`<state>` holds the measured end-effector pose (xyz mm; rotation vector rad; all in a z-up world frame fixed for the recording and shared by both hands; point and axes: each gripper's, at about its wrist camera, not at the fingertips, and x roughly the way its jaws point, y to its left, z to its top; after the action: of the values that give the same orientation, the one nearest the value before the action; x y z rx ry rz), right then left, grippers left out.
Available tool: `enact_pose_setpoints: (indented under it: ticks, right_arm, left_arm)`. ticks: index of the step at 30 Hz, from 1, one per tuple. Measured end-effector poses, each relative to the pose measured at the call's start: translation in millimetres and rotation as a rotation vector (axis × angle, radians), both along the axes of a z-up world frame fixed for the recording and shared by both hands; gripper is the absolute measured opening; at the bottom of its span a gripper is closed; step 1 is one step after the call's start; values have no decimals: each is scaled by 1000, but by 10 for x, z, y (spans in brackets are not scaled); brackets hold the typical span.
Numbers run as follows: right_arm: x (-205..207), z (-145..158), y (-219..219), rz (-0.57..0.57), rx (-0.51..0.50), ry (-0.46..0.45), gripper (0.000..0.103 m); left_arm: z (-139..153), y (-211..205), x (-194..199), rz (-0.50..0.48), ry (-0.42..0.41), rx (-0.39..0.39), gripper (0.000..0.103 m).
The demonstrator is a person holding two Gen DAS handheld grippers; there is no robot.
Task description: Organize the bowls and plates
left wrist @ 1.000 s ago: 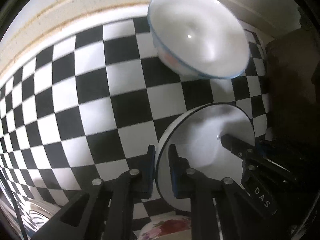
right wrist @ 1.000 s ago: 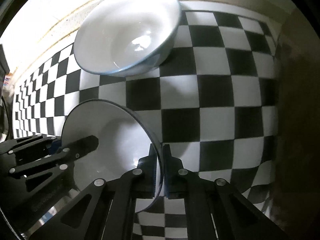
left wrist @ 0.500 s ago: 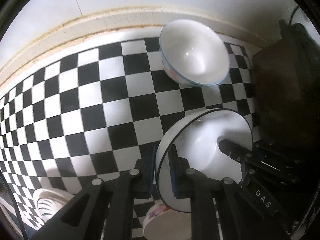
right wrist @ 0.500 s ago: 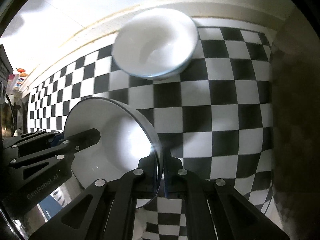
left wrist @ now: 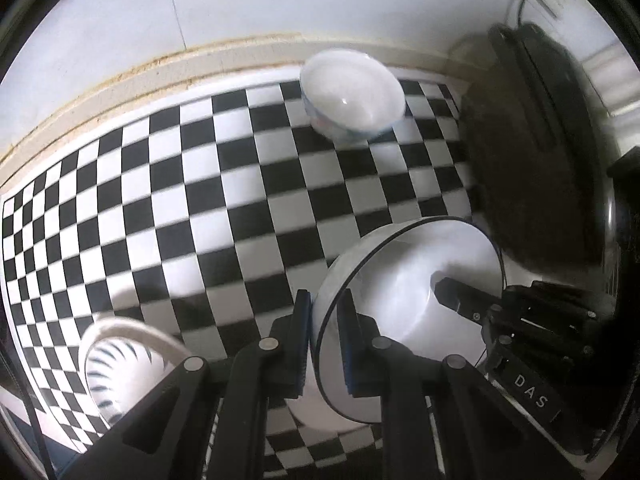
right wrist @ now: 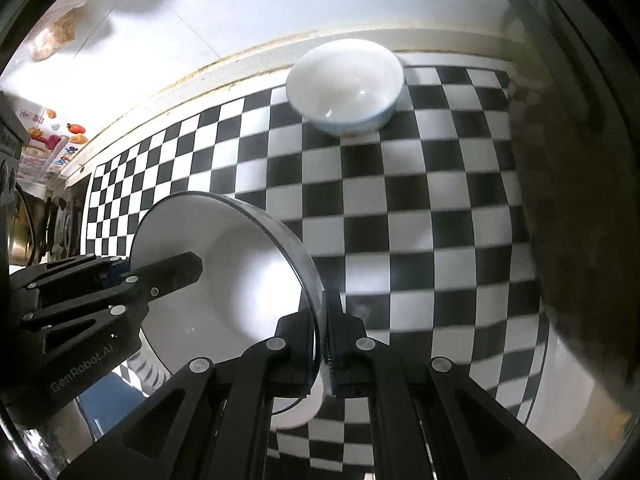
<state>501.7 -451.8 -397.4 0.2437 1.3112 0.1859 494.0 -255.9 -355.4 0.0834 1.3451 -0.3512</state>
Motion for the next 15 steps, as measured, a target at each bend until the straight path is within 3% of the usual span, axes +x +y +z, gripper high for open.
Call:
enact_pose_setpoints:
  ticks: [15]
  right_arm:
    - [-653, -751, 253, -20, 34, 120, 7]
  left_arm:
    - [-554, 81, -475, -18, 119, 26, 11]
